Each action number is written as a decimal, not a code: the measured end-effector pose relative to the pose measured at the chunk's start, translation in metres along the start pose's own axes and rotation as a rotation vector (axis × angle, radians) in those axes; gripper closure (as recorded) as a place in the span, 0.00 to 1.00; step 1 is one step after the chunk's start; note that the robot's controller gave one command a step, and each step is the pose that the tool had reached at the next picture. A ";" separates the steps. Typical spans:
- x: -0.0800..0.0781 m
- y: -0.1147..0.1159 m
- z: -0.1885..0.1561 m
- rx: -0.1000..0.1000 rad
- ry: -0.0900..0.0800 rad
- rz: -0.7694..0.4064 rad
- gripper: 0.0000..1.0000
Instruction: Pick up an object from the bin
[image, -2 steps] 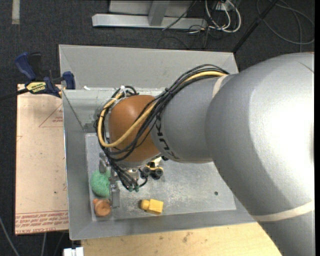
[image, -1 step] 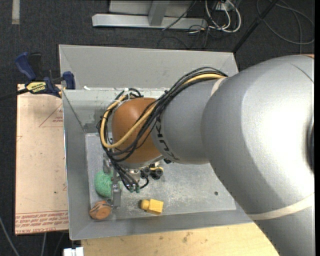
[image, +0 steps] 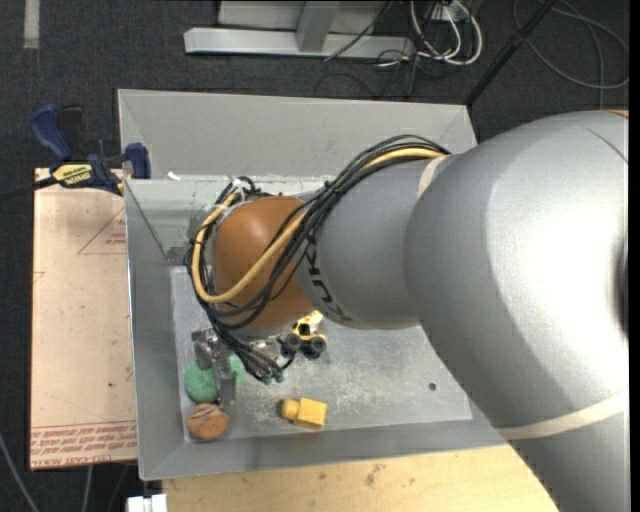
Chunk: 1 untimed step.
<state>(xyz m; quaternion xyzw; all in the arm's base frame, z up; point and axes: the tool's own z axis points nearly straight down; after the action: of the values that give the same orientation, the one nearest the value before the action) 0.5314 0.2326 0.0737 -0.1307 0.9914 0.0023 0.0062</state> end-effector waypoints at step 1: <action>0.000 0.000 0.000 0.000 0.000 0.000 1.00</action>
Offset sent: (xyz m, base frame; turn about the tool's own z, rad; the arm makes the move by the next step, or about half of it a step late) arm 0.0033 -0.0185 0.1387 0.0123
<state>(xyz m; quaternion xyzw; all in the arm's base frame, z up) 0.5314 0.2326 0.0738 -0.1306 0.9914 0.0024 0.0062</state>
